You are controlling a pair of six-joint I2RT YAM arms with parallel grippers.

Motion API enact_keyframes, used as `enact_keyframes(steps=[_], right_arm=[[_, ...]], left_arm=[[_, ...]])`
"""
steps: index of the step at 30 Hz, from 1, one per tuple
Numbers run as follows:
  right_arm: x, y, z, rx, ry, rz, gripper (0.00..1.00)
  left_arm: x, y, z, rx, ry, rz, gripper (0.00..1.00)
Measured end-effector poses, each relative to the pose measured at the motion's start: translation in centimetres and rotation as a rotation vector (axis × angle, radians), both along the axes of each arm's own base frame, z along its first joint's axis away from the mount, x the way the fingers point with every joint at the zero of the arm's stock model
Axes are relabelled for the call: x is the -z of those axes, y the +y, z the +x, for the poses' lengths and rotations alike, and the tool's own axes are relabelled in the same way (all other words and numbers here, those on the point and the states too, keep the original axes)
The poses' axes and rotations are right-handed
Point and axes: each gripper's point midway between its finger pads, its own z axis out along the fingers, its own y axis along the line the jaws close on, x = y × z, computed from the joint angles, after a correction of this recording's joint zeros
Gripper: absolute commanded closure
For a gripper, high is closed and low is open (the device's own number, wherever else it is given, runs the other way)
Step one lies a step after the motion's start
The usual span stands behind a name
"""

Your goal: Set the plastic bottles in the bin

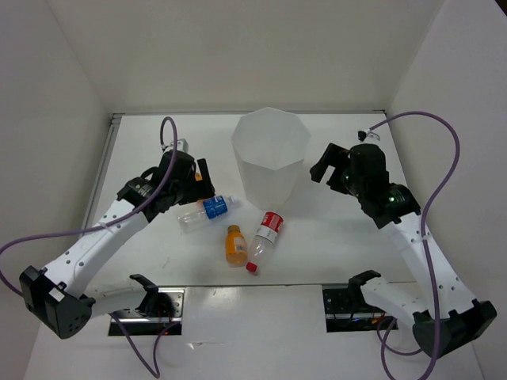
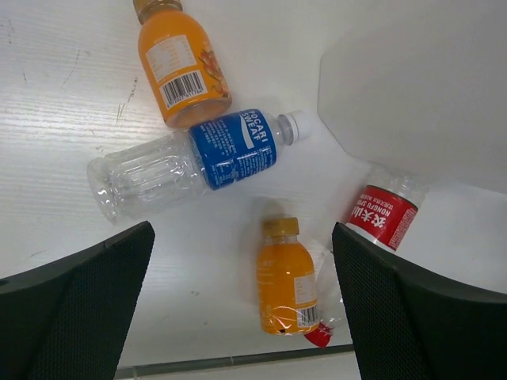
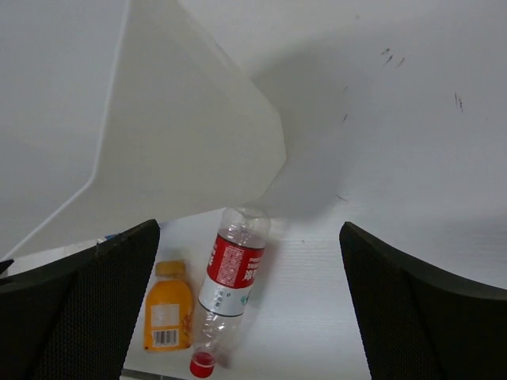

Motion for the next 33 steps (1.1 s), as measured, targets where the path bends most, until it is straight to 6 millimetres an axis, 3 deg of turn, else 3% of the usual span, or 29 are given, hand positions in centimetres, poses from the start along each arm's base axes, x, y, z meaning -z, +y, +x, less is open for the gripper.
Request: enact_keyframes(steps=[3,8,16,19,24,28,33], right_arm=[[-1.6,0.4,-0.8,-0.067,-0.062,-0.003,0.01],[-3.7,2.8,-2.2,-0.237,-0.156,0.008,0.01],[-2.4,7.4,-4.7,-0.449,-0.133,0.019,0.01],[-0.3,9.3,-5.7,-0.502,-0.077,0.042,0.01],[6.4,11.1,-6.6,-0.441,0.133,0.061,0.01],[10.1,11.6,-8.1,-0.367,0.246,0.074,0.01],[13.7,15.1,-8.9,-0.320,0.320,0.032,0.01]], left_arm=[[-0.3,0.2,0.0,-0.012,-0.010,-0.004,0.00],[-0.4,0.3,-0.1,-0.015,-0.013,-0.002,0.00],[-0.8,0.4,-0.3,-0.011,-0.015,-0.004,0.00],[-0.7,0.3,-0.3,-0.009,-0.013,-0.009,0.00],[-0.4,0.1,-0.4,-0.009,-0.001,-0.014,0.00],[1.8,-0.2,-0.8,-0.010,0.064,-0.012,0.00],[4.4,-0.6,-1.5,-0.006,0.155,-0.010,0.00]])
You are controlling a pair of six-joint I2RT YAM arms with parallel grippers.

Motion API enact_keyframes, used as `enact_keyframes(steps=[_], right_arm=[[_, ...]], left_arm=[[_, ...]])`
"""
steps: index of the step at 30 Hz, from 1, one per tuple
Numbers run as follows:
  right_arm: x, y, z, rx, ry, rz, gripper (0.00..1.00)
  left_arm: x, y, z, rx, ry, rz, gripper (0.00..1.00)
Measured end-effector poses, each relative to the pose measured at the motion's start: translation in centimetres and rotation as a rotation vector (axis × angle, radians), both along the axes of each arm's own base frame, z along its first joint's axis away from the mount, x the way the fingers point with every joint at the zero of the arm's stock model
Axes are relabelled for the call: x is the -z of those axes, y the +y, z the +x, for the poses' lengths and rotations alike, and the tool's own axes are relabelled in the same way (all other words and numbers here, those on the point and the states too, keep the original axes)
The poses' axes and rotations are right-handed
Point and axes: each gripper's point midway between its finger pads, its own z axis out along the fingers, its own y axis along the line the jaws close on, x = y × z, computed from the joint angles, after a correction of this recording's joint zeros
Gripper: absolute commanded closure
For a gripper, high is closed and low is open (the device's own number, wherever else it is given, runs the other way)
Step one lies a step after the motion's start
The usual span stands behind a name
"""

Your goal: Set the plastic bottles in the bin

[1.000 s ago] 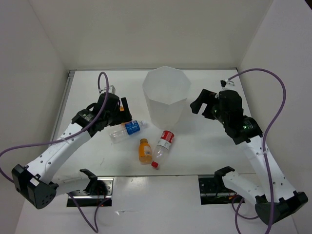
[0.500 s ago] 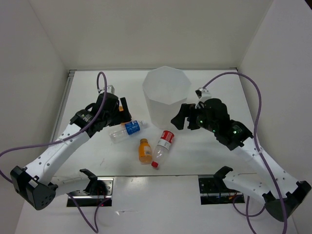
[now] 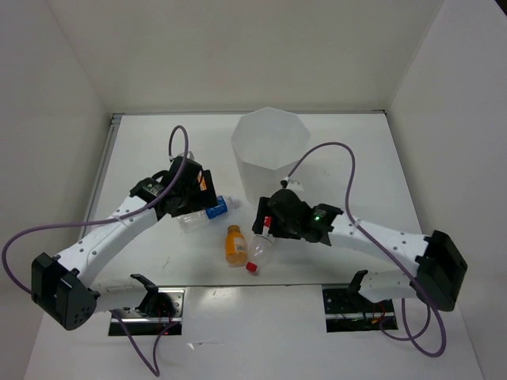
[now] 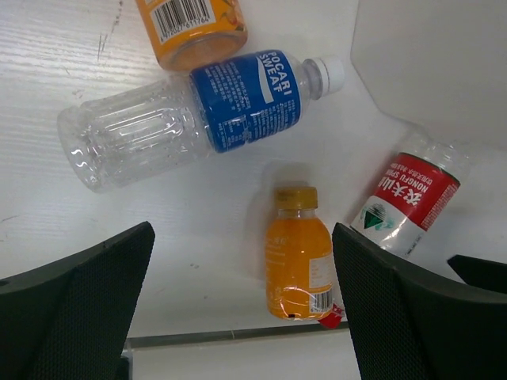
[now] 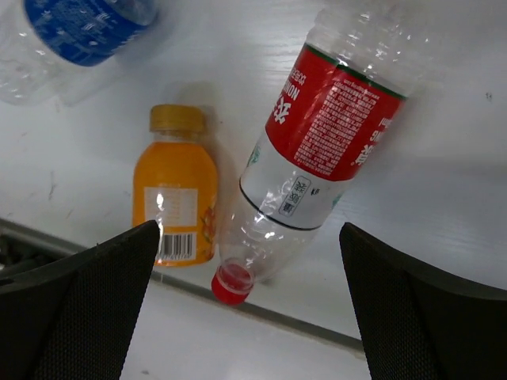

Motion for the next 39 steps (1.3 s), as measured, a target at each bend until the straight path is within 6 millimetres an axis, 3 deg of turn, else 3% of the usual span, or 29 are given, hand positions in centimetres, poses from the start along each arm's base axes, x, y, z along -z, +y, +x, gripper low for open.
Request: enact_keyframes(steps=[4,11,19,23,27,28,30,31,34,37,39], right_arm=[[2.7,1.5,0.3,0.071,0.023,-0.071,0.01],[4.2,1.1,1.8,0.225,0.008,-0.095,0.01],[7.1,1.1,1.8,0.329,-0.004,-0.154,0.04],[7.9,1.4,1.8,0.346,-0.014,-0.164,0.13],[8.9,1.1,2.0,0.371,-0.015,-0.187,0.33],[9.0,1.0,2.0,0.381,-0.016,-0.184,0.33],[9.0,0.9,2.1,0.396,-0.021,-0.178,0.34],[8.9,0.8,2.2,0.403,-0.024,-0.177,0.41],[8.1,0.4,2.2,0.418,-0.034,-0.161,0.47],[5.7,-0.4,1.9,0.432,-0.057,-0.114,0.47],[2.9,-1.5,1.7,0.442,-0.091,-0.052,0.48]], left_arm=[[0.5,-0.2,-0.4,0.010,0.022,-0.007,0.00],[0.5,-0.1,-0.7,0.013,0.019,-0.014,0.00],[0.3,0.3,-1.7,0.016,0.014,-0.021,0.00],[-0.1,0.4,-1.8,0.016,0.006,-0.026,0.00],[0.0,0.1,-2.0,0.029,0.010,-0.028,0.00],[0.0,0.0,-2.1,0.034,0.012,-0.030,0.00],[0.1,-0.1,-2.2,0.041,0.016,-0.027,0.00],[0.2,-0.2,-2.2,0.044,0.019,-0.026,0.00],[0.6,-0.6,-2.4,0.061,0.037,-0.025,0.00],[1.2,-1.3,-2.7,0.087,0.064,-0.024,0.00],[1.8,-2.1,-3.0,0.118,0.084,-0.020,0.00]])
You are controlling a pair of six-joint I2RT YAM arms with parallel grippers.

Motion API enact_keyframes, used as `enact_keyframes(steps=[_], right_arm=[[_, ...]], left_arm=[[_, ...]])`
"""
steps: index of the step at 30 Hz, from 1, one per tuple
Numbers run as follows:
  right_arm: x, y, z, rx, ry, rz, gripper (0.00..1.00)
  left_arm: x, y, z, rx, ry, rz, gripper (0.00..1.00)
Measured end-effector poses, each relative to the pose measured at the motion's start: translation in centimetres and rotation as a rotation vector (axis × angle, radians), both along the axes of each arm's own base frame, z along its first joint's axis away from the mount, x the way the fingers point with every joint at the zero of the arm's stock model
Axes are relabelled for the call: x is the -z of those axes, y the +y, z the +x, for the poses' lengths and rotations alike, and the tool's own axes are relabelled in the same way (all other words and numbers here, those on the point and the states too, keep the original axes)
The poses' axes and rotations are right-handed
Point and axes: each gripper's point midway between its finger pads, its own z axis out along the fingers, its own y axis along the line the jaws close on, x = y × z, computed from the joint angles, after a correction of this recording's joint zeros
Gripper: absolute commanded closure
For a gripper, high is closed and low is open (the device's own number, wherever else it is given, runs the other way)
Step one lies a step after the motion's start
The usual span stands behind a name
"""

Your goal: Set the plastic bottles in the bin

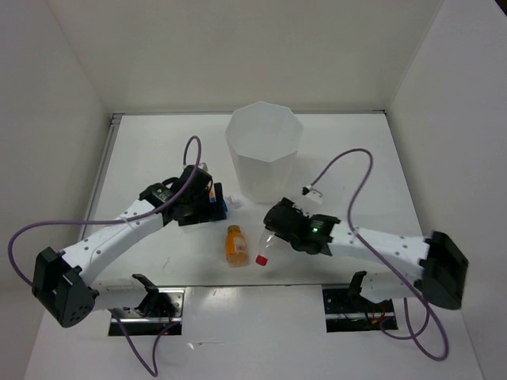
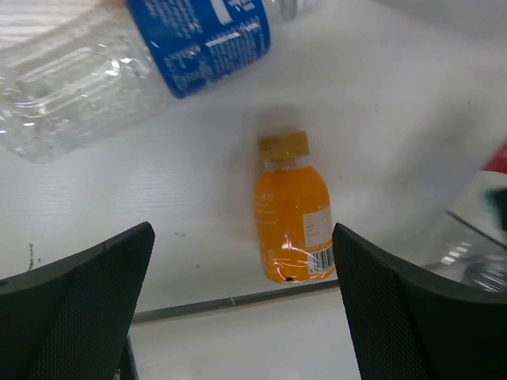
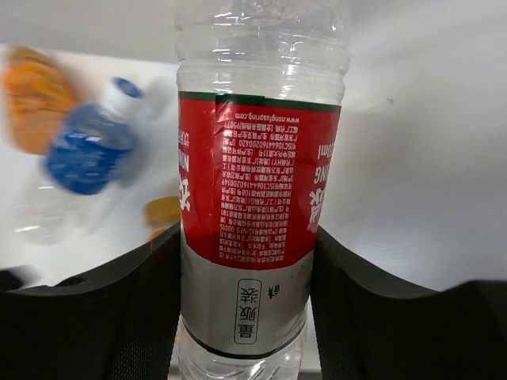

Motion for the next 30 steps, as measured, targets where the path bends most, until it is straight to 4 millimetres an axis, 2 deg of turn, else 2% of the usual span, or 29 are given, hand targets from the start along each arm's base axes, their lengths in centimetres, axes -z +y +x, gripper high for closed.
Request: enact_keyframes(steps=[3,5,7,10,13,15,17,20,22,26,30], right_arm=[[-5.1,-2.3,-0.1,0.020,-0.088,0.103,0.50],[-8.5,-4.7,0.2,0.055,-0.161,0.165,0.52],[-10.8,-7.3,0.4,0.095,-0.221,0.173,0.52],[-13.3,-11.4,0.9,0.167,-0.301,0.128,0.52],[-16.0,-14.5,2.0,0.224,-0.382,0.056,0.50],[-18.7,-16.1,3.1,0.259,-0.446,0.011,0.50],[-22.4,-17.2,4.6,0.294,-0.515,-0.035,0.49],[-27.5,-16.9,7.5,0.319,-0.625,-0.060,0.47],[-29.8,-15.8,9.4,0.297,-0.679,-0.079,0.46],[-32.1,-12.4,13.8,0.227,-0.732,-0.122,0.46],[-31.2,-8.7,17.5,0.130,-0.753,-0.162,0.46]], left_arm=[[1.3,-1.6,-0.7,0.059,0.046,0.010,0.00],[2.4,-2.7,-1.3,0.097,0.088,0.024,0.00],[3.6,-3.7,-1.6,0.126,0.131,0.043,0.00],[5.5,-4.8,-1.8,0.153,0.190,0.080,0.00],[6.7,-5.8,-1.9,0.173,0.216,0.095,0.00],[7.0,-6.2,-1.8,0.173,0.218,0.094,0.00],[6.9,-6.6,-1.6,0.162,0.211,0.077,0.00],[6.7,-7.5,-1.2,0.155,0.195,0.044,0.00],[6.8,-8.0,-1.0,0.153,0.188,0.029,0.00],[7.7,-8.5,-1.0,0.150,0.197,0.026,0.00],[9.0,-7.9,-1.7,0.138,0.230,0.048,0.00]])
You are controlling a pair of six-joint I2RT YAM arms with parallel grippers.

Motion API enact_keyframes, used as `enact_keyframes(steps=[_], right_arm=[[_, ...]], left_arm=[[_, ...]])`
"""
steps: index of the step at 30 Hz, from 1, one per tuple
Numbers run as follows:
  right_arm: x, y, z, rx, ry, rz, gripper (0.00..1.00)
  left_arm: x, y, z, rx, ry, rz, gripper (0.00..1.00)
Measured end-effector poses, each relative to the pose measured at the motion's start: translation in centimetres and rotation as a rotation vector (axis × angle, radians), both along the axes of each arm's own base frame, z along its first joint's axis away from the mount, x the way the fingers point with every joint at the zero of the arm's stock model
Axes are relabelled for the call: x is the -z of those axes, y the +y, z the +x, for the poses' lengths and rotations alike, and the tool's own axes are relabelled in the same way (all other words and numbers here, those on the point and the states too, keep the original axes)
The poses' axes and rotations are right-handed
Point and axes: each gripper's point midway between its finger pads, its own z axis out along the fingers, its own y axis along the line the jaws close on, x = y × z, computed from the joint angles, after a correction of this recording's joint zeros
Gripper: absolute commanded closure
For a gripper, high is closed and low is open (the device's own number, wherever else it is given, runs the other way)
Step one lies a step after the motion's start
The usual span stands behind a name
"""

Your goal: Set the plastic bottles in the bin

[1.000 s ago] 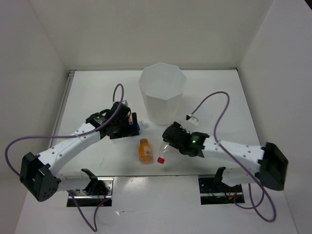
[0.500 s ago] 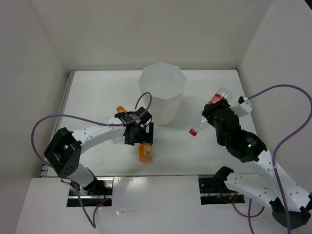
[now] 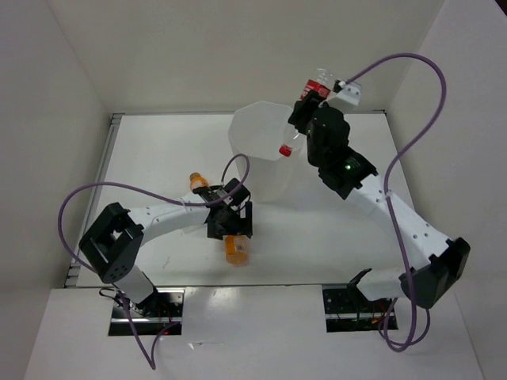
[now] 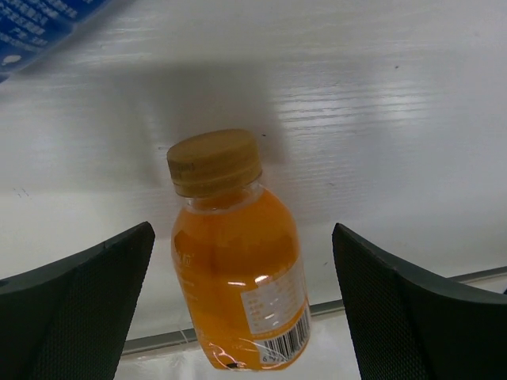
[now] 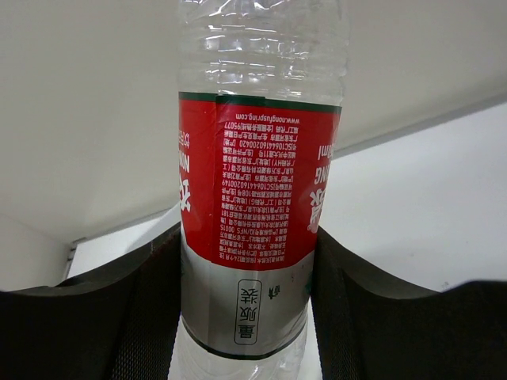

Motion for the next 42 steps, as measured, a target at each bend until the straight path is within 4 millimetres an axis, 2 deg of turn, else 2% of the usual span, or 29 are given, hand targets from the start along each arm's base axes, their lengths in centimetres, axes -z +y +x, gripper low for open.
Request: enact_keyframes(steps=[3,6,7,8,12,13,15,18,21,26,28,31,34,36,38,41,42], right_arm=[[-0.2,2.3,2.4,-0.049,-0.016,-0.047,0.46],[-1.5,4.2,4.2,-0.074,-0.059,-0.070,0.41],[-1.6,4.7,4.6,-0.083,-0.067,-0.075,0.38],[-1.6,5.1,4.8,-0.092,-0.073,-0.081,0.37],[-0.9,6.3,5.2,-0.126,-0.070,-0.100,0.37],[-0.7,6.6,5.1,-0.136,-0.069,-0.103,0.37],[-0.3,7.0,5.0,-0.150,-0.066,-0.105,0.27],[0.4,7.5,5.1,-0.167,-0.056,-0.112,0.22],[0.9,7.8,5.1,-0.174,-0.047,-0.117,0.14],[1.9,7.8,5.0,-0.177,-0.030,-0.129,0.02],[1.9,7.8,5.0,-0.177,-0.029,-0.129,0.00],[1.3,7.5,4.5,-0.177,-0.035,-0.125,0.00],[0.0,6.5,3.5,-0.160,-0.046,-0.113,0.00],[-0.9,5.4,2.7,-0.144,-0.051,-0.096,0.00],[-1.7,3.5,1.4,-0.124,-0.055,-0.063,0.00],[-2.3,-1.0,-0.5,-0.064,-0.063,-0.012,0.00],[-2.4,-2.6,-1.1,-0.039,-0.066,0.002,0.00]], left_arm=[[0.9,0.2,-0.5,0.004,0.020,0.022,0.00],[1.6,0.1,-0.6,0.009,0.033,0.034,0.07],[1.8,0.1,-0.6,0.010,0.034,0.035,0.11],[2.1,0.0,-0.6,0.010,0.038,0.040,0.22],[2.7,-0.1,-0.8,0.018,0.052,0.049,0.44],[2.6,-0.1,-0.8,0.020,0.050,0.049,0.46],[2.6,-0.1,-0.8,0.019,0.048,0.048,0.47],[2.4,0.1,-0.7,0.016,0.039,0.058,0.50],[1.2,0.3,-0.5,0.010,0.013,0.057,0.52],[-3.3,0.4,0.4,-0.005,-0.088,0.004,0.52],[-5.3,0.5,0.6,-0.013,-0.134,-0.026,0.52],[-8.4,1.3,0.6,-0.042,-0.199,-0.065,0.52],[-10.7,2.3,0.4,-0.077,-0.246,-0.079,0.52],[-12.0,3.2,0.4,-0.106,-0.271,-0.073,0.50],[-13.9,3.8,0.8,-0.127,-0.305,-0.058,0.50],[-18.7,3.9,2.8,-0.153,-0.414,-0.096,0.47],[-21.0,3.7,3.6,-0.159,-0.467,-0.117,0.47]])
